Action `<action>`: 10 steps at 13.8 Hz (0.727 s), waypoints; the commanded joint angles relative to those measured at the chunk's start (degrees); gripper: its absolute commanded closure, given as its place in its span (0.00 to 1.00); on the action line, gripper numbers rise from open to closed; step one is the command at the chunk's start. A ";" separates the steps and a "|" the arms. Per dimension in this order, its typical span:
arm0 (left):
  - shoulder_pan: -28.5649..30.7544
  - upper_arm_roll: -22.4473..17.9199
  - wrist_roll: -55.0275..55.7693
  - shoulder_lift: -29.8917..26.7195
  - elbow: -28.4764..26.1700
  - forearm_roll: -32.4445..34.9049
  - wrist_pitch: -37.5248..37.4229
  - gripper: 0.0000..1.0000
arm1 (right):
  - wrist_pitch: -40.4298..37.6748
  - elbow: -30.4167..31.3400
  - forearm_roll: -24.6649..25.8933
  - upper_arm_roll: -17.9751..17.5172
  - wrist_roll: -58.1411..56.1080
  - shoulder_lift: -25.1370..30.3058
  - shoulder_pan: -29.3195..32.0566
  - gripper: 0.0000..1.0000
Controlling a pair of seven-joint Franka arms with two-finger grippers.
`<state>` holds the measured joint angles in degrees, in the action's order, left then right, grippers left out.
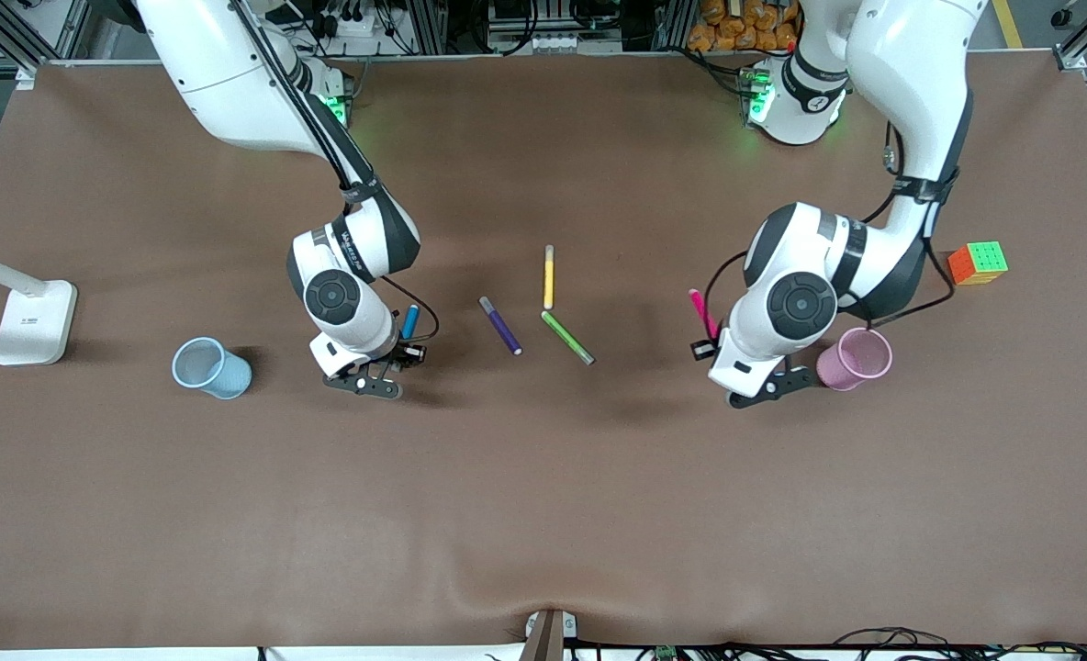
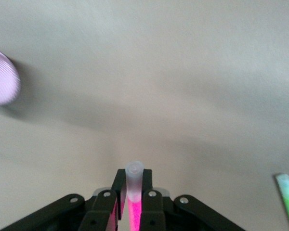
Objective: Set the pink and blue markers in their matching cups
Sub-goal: 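Grasp the pink marker with the left gripper while the right gripper grasps the blue marker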
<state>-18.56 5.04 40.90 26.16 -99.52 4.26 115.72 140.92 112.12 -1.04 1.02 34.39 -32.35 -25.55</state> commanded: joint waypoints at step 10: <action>5.28 0.67 -11.19 -11.56 -3.47 26.90 -0.32 1.00 | -4.86 -4.10 1.04 0.56 -32.15 13.79 11.21 1.00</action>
<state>-13.33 5.00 30.45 18.01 -99.68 26.01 115.33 137.62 107.60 -0.65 2.53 9.25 -21.00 -18.06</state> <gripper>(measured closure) 0.837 0.828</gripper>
